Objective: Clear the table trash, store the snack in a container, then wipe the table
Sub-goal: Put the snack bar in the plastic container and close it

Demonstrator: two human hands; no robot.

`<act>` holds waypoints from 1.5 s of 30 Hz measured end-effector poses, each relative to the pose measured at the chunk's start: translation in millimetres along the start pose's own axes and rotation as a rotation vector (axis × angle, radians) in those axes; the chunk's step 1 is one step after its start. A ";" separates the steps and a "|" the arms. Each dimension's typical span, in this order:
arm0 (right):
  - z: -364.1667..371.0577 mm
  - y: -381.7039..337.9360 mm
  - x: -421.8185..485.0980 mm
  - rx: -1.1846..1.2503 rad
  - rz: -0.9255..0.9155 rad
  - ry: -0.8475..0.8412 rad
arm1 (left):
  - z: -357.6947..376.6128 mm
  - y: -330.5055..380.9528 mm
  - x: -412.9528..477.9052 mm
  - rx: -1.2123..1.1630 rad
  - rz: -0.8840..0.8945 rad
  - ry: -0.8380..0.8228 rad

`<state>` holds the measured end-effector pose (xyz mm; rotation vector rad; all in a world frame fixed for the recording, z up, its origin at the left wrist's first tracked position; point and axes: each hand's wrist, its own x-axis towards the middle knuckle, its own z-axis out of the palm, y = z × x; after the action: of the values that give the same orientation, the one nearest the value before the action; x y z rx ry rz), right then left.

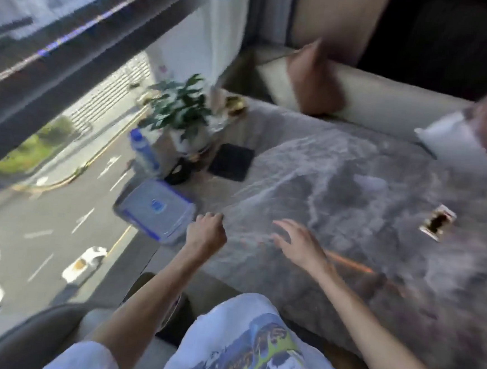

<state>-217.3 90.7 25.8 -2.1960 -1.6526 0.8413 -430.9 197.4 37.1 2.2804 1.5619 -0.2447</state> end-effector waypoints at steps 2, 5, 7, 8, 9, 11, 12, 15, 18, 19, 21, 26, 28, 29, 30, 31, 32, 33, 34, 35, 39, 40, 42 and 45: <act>-36.9 47.0 -31.8 -0.021 0.074 0.114 | -6.1 54.4 5.2 0.054 0.106 0.026; -77.2 108.8 -84.3 0.003 0.190 0.225 | -6.8 129.4 12.3 0.128 0.265 0.063; -95.7 145.0 -119.2 0.029 0.268 0.287 | -3.5 174.6 14.9 0.161 0.350 0.065; -103.5 160.8 -135.8 0.034 0.307 0.312 | -0.8 195.6 15.0 0.170 0.386 0.055; -110.2 174.1 -150.0 0.036 0.343 0.329 | 2.4 214.1 14.9 0.174 0.416 0.046; -121.5 195.4 -172.6 0.048 0.396 0.373 | 9.7 246.0 12.9 0.179 0.467 0.033; -125.9 203.2 -180.4 0.059 0.415 0.396 | 13.5 258.4 11.3 0.184 0.491 0.028; -135.1 218.7 -190.8 0.066 0.444 0.414 | 23.1 282.9 6.4 0.190 0.541 0.017; -138.5 222.5 -183.4 0.051 0.443 0.408 | 25.7 285.6 4.7 0.175 0.537 0.019; -138.4 220.3 -177.5 0.043 0.438 0.398 | 24.8 281.1 4.7 0.165 0.527 0.021; -135.2 210.5 -161.2 0.029 0.416 0.357 | 20.6 264.6 6.8 0.141 0.489 0.024; -115.5 165.0 -96.2 0.018 0.288 0.277 | 1.5 187.8 23.2 0.084 0.317 0.018; -103.3 139.0 -65.5 0.020 0.239 0.243 | -8.3 149.2 32.0 0.065 0.233 0.016; -96.6 124.9 -49.9 0.026 0.222 0.223 | -13.0 129.0 36.5 0.049 0.190 0.017; -89.6 109.9 -34.3 0.035 0.208 0.200 | -17.9 108.0 40.9 0.034 0.149 0.017; -82.4 94.2 -18.9 0.046 0.191 0.175 | -23.2 86.4 45.0 0.021 0.112 0.018; -75.1 78.3 -4.3 0.056 0.168 0.147 | -28.5 65.0 49.0 0.008 0.078 0.020; -67.8 62.3 10.2 0.065 0.144 0.115 | -33.6 43.7 53.3 -0.008 0.043 0.025; -60.4 46.5 25.2 0.073 0.123 0.079 | -38.9 22.5 57.5 -0.023 0.005 0.032; -53.3 30.9 40.1 0.079 0.104 0.048 | -44.1 2.4 61.6 -0.037 -0.029 0.039; -25.5 -27.6 96.1 0.069 0.029 -0.023 | -60.9 -70.2 73.6 -0.090 -0.136 0.079; -18.3 -41.7 108.9 0.073 0.011 -0.033 | -63.4 -86.8 76.6 -0.097 -0.157 0.088; -5.3 -66.9 130.5 0.089 -0.014 -0.054 | -66.9 -114.6 82.4 -0.131 -0.190 0.094; 15.3 -99.8 156.2 0.097 -0.043 -0.084 | -69.8 -152.0 89.7 -0.195 -0.255 0.100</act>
<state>-276.3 267.0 21.9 -2.0789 -1.6541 0.9930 -542.5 350.9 40.3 1.9726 1.8412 -0.0399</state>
